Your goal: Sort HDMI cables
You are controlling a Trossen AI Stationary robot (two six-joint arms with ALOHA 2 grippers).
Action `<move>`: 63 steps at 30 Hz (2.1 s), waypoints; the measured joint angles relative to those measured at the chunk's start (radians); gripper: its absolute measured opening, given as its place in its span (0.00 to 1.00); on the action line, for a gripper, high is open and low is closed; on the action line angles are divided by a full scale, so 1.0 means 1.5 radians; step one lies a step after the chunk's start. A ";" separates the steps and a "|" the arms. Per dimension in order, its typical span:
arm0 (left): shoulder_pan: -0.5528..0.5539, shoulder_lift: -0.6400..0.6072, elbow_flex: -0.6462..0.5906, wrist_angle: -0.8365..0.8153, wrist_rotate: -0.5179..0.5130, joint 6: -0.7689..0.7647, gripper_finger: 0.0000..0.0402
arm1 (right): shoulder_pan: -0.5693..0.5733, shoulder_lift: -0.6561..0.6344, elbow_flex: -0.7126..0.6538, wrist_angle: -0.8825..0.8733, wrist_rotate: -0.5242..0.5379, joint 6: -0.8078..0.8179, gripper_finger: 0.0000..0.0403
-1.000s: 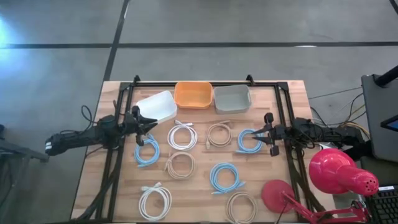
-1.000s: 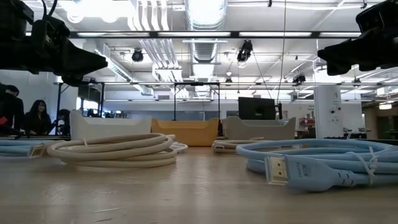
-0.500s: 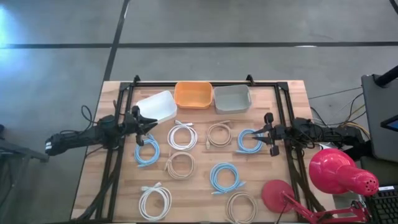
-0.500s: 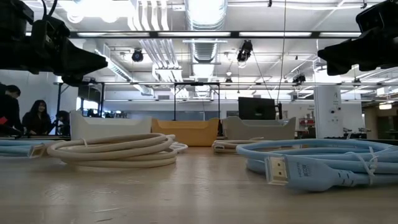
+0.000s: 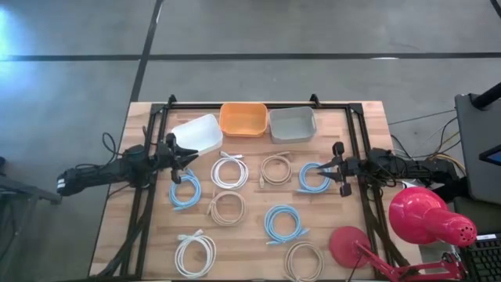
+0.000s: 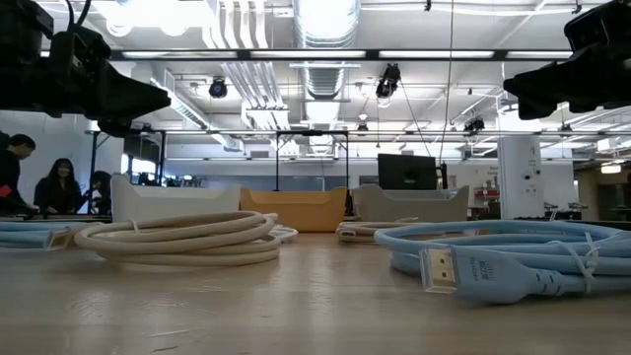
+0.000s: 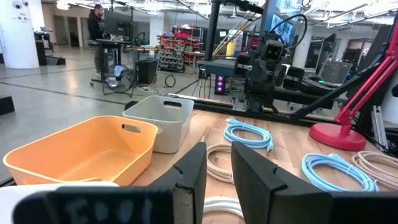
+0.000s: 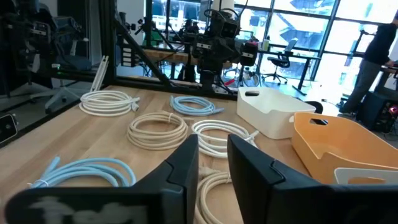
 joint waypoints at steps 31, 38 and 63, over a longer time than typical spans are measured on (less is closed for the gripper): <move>0.000 0.000 0.000 0.000 0.000 0.000 0.20 | 0.000 0.000 0.000 0.000 0.000 0.000 0.21; 0.000 0.000 0.000 0.000 0.000 0.000 0.20 | 0.000 0.000 0.000 0.000 0.000 0.000 0.22; 0.000 0.000 0.000 0.000 0.000 0.000 0.20 | 0.000 0.000 0.000 0.000 0.000 0.000 0.21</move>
